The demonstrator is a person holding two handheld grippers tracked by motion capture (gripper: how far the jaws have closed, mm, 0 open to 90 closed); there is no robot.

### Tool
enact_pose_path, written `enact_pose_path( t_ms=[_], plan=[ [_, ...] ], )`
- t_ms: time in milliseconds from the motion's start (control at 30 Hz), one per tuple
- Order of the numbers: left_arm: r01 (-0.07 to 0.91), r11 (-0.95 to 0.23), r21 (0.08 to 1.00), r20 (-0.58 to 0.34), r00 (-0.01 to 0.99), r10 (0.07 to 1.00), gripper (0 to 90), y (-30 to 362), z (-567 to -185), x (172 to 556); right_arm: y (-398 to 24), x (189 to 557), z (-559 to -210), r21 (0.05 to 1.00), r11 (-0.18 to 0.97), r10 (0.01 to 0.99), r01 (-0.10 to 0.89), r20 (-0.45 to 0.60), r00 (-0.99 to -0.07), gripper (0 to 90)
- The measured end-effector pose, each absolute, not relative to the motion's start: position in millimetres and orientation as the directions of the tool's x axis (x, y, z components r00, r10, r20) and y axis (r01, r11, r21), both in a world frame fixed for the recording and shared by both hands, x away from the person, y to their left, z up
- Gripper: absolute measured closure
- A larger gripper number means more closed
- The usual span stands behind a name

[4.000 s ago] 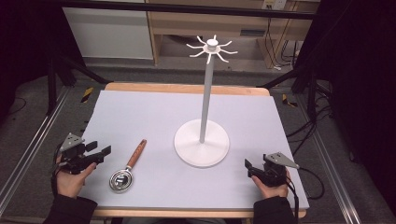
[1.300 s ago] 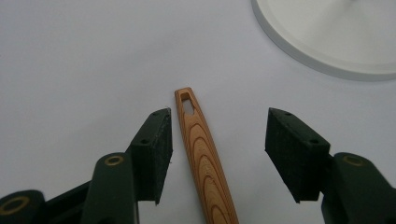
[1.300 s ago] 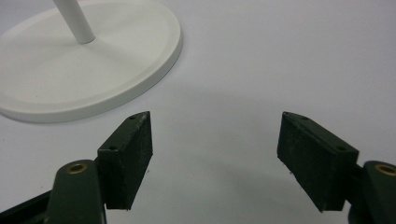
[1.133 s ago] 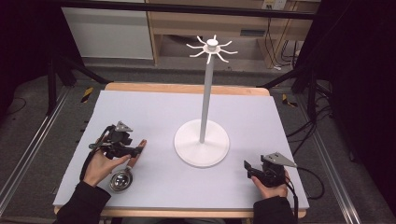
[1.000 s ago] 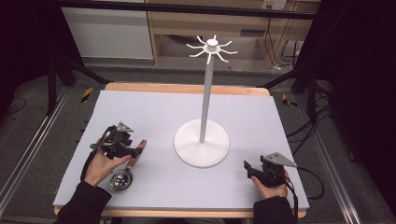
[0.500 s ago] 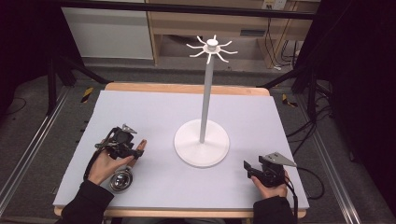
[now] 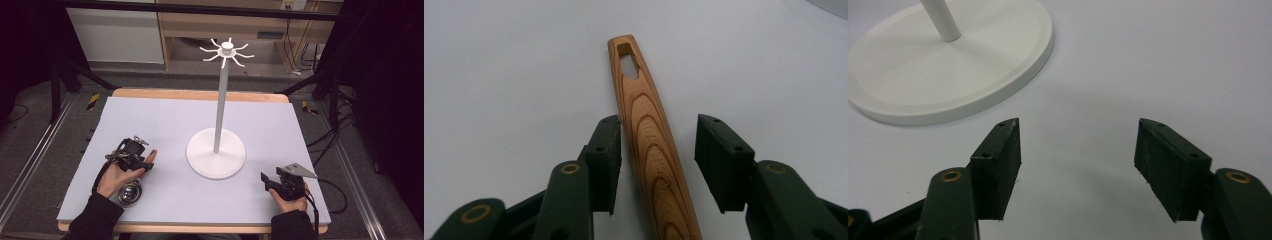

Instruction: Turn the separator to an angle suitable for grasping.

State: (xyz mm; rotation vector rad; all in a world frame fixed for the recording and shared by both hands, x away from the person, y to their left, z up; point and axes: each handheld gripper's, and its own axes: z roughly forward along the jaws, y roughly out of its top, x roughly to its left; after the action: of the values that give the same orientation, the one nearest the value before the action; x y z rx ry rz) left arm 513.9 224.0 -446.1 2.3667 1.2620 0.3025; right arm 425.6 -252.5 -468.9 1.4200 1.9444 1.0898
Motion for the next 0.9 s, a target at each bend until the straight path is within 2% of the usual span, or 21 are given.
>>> enact_pose_path(
  t_ms=[267, 900],
  plan=[
    [0.742, -0.505, 0.44, 0.008, 0.559, 0.829, 58.6, 223.4, -450.3, 516.1, -252.6, 425.6, -468.8, 0.824, 0.141, 0.938, 0.549, 0.065, -0.339, 37.1],
    [0.768, -0.497, 0.404, 0.005, 0.541, 0.841, 59.2, 220.9, -450.8, 519.6, -252.6, 425.8, -469.1, 0.822, 0.149, 0.936, 0.549, 0.062, -0.347, 38.9]
  ],
)
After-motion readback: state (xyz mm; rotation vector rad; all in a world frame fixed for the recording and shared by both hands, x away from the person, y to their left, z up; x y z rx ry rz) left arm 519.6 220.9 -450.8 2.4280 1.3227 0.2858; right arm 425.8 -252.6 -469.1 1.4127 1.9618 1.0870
